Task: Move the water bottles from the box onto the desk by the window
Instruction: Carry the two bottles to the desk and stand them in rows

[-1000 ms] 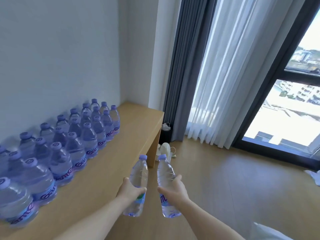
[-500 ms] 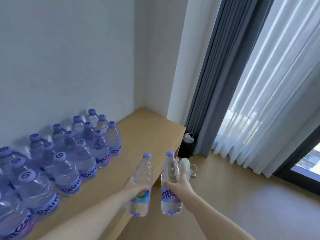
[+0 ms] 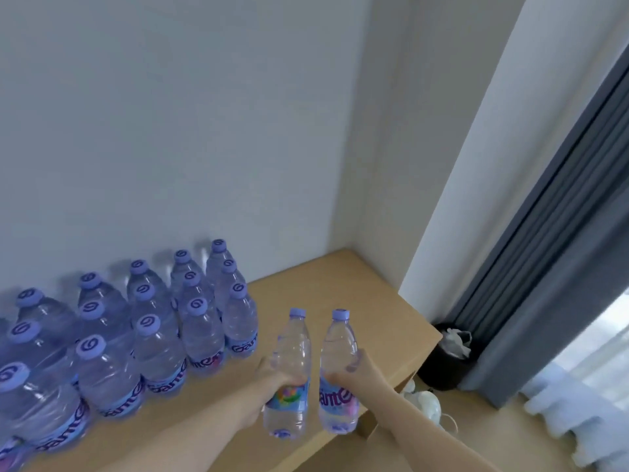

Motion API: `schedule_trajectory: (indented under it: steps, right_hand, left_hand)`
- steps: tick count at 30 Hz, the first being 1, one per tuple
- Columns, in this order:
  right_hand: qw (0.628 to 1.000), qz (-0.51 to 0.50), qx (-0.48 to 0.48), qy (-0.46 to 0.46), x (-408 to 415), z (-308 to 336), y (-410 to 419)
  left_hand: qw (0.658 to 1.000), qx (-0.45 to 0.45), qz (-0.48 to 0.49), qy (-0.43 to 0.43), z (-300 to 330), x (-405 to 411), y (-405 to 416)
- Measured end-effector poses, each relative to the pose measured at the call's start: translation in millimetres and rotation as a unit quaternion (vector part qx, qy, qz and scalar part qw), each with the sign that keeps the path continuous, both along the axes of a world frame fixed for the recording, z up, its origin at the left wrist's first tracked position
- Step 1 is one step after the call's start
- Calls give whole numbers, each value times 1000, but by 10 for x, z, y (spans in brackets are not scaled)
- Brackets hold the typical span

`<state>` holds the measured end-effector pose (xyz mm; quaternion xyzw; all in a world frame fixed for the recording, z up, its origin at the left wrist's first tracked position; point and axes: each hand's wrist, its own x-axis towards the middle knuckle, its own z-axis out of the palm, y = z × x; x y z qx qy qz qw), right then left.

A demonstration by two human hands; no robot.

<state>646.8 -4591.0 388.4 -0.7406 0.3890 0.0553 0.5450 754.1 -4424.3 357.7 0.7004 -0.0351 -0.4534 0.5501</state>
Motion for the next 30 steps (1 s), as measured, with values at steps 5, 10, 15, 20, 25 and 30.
schedule_trajectory:
  steps: [5,10,15,20,25,30]
  right_hand:
    - [999,38,9,-20,480,-50,-330]
    - [997,64,24,-26,870,-30,-641]
    - [992,127,-21,-12,1255,11,-831]
    - [988,153,-24,-13,1724,-6,-1037]
    - [978,203,3,-38,2205,-154,-1286]
    - [951,306,15,-43,2508,-101,-1432]
  left_hand:
    - [999,-27,36,11,-58,306,-382]
    - [995,-34,94,21,-49,592,-661]
    - [992,-12,126,-20,32,802,-829]
    - [976,18,203,-80,76,1056,-1011]
    - [956,49,260,-128,134,1316,-1154]
    - [936,75,291,-185,211,1487,-1225]
